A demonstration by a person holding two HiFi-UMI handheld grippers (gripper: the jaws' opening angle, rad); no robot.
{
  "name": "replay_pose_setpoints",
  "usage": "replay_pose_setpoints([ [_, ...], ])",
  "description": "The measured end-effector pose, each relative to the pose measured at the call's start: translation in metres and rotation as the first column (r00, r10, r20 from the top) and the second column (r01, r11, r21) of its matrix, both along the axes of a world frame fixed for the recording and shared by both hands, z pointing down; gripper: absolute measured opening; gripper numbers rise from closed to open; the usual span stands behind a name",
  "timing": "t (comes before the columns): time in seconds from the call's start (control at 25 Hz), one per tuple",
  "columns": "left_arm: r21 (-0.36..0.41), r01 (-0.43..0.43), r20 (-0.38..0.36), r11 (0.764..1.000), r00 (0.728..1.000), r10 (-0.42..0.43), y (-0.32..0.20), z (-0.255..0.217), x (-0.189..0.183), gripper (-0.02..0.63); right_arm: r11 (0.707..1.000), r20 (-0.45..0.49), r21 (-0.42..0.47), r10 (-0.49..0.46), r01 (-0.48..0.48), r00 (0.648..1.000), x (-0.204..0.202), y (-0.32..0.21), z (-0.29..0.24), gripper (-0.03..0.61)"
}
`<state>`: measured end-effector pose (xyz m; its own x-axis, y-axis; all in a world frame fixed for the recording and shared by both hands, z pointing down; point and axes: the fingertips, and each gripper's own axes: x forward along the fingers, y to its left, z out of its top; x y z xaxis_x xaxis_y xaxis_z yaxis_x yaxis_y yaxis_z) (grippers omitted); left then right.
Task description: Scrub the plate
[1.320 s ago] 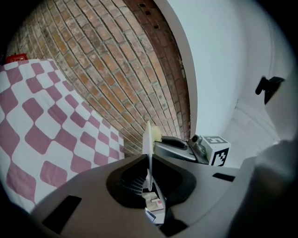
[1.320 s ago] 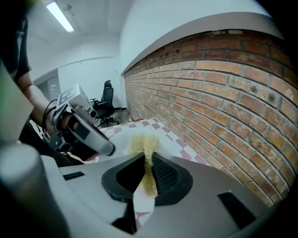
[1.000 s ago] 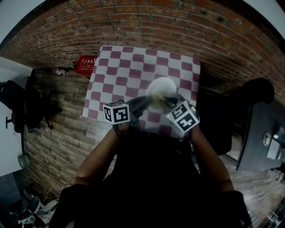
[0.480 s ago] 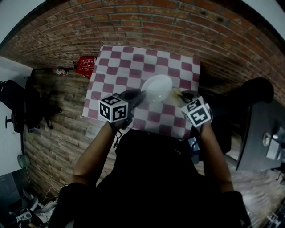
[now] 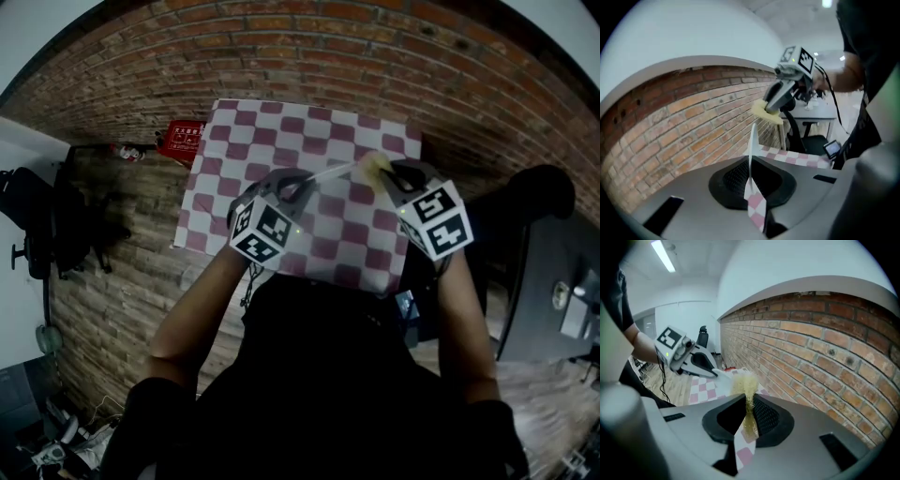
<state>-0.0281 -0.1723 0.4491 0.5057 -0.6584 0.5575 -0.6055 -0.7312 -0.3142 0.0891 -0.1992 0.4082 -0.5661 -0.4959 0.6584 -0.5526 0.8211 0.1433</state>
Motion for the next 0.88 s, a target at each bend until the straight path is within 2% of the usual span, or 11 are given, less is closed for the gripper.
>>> replay_pose_setpoints([
  [0.08, 0.108, -0.045, 0.134, 0.993, 0.991, 0.03, -0.004, -0.009, 0.003, 0.019, 1.0, 0.067, -0.001, -0.027, 0.028, 0.997, -0.015, 0.004, -0.02, 0.046],
  [0.2, 0.238, -0.118, 0.308, 0.964, 0.95, 0.04, -0.008, -0.018, 0.007, 0.018, 0.999, 0.126, 0.005, -0.053, 0.053, 0.991, -0.035, 0.008, -0.046, 0.046],
  [0.32, 0.314, -0.186, 0.419, 0.931, 0.907, 0.04, -0.007, -0.022, 0.012, 0.018, 0.996, 0.159, -0.016, -0.079, 0.083, 0.984, -0.055, 0.013, -0.058, 0.046],
  [0.44, 0.387, -0.242, 0.493, 0.89, 0.87, 0.022, -0.008, -0.029, 0.017, 0.018, 0.991, 0.182, -0.053, -0.109, 0.12, 0.977, -0.077, 0.016, -0.061, 0.046],
  [0.52, 0.435, -0.3, 0.542, 0.849, 0.84, 0.019, -0.006, -0.034, 0.024, 0.019, 0.987, 0.181, -0.075, -0.125, 0.141, 0.975, -0.088, 0.019, -0.057, 0.046],
  [0.64, 0.457, -0.403, 0.614, 0.793, 0.788, 0.047, 0.004, -0.034, 0.031, 0.02, 0.983, 0.157, -0.096, -0.14, 0.156, 0.978, -0.093, 0.023, -0.047, 0.046],
  [0.76, 0.479, -0.455, 0.628, 0.75, 0.775, 0.069, 0.015, -0.038, 0.034, 0.02, 0.975, 0.151, -0.153, -0.141, 0.164, 0.978, -0.084, 0.026, -0.034, 0.046],
  [0.88, 0.49, -0.465, 0.624, 0.737, 0.778, 0.076, 0.019, -0.037, 0.033, 0.021, 0.97, 0.121, -0.203, -0.114, 0.137, 0.986, -0.062, 0.022, -0.017, 0.046],
])
